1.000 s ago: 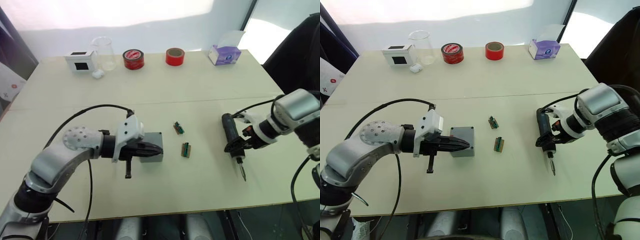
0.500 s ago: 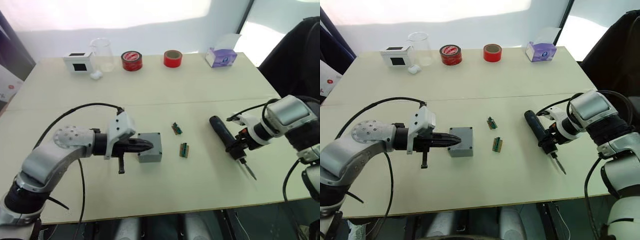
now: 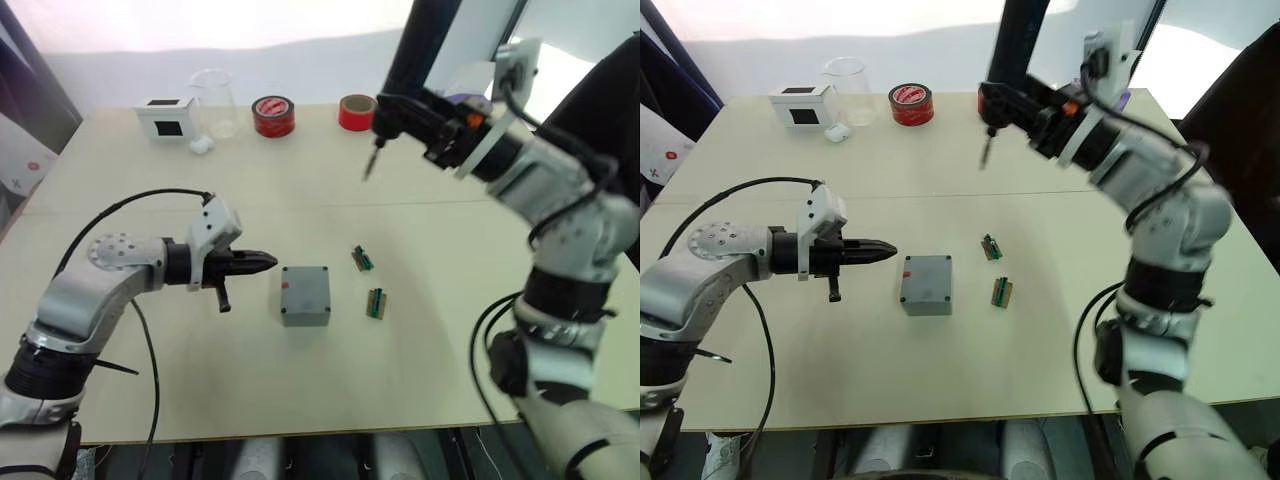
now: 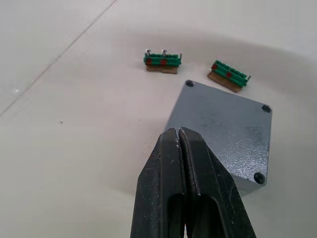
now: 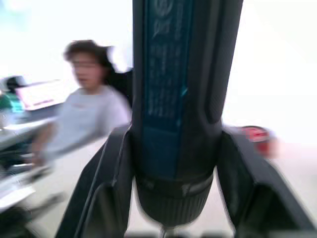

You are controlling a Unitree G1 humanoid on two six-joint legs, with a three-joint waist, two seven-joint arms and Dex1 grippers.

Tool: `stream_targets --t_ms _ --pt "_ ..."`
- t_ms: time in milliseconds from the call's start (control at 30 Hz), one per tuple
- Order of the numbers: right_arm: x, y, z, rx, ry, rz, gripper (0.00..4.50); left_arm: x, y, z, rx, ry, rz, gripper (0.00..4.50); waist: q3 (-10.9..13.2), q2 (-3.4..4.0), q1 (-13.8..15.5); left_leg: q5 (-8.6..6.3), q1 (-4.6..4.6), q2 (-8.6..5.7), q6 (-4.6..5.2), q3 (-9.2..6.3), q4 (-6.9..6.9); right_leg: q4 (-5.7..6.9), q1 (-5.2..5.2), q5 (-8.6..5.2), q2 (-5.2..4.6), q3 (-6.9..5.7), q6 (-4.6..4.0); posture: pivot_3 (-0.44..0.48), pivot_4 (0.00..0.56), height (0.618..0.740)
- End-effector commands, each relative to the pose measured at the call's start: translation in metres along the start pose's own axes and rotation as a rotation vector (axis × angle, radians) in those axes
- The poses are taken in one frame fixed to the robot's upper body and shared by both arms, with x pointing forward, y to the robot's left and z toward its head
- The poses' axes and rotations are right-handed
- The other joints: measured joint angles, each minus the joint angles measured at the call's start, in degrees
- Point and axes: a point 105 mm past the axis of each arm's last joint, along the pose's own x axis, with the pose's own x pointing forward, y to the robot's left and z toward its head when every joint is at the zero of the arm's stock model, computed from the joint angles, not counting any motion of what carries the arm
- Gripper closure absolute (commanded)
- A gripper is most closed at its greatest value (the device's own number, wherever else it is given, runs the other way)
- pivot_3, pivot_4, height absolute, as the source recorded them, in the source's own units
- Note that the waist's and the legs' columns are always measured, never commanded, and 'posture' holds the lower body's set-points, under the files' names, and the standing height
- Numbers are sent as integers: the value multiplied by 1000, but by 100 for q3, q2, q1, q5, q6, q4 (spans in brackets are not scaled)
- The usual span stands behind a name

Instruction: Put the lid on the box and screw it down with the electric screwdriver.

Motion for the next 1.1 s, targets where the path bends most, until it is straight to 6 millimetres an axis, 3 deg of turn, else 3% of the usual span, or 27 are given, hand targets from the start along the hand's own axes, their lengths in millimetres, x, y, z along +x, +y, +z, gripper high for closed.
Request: stream_targets --t_ms 33,133,300,500,1100 --pt "-1 22 4 -47 -75 10 2753 7 -9 2 45 15 -23 4500 4 5 -1 -3 0 -6 7 1 7 1 2 2 -1 5 -2 0 150 740" --pt "2 31 -16 -96 -37 15 2753 15 -11 -2 22 7 -37 4500 4 6 -14 0 4 -15 19 3 8 6 0 9 -3 16 -9 0 150 740" --pt "1 37 -29 -114 -6 48 2753 28 -16 -4 -4 -12 -64 4500 4 6 -69 9 11 -5 3 1 0 9 -7 7 23 15 -5 0 150 740" --pt "-9 38 -63 -107 82 50 2753 40 -19 -34 -6 72 -61 4500 4 6 -148 8 14 2 4 1 -6 9 -8 6 29 15 -5 0 150 740" --pt "1 39 -68 -119 38 32 2753 42 -17 -28 -23 62 -64 4500 3 6 -137 -4 19 15 24 -1 -4 8 -6 6 28 15 -5 0 150 740"
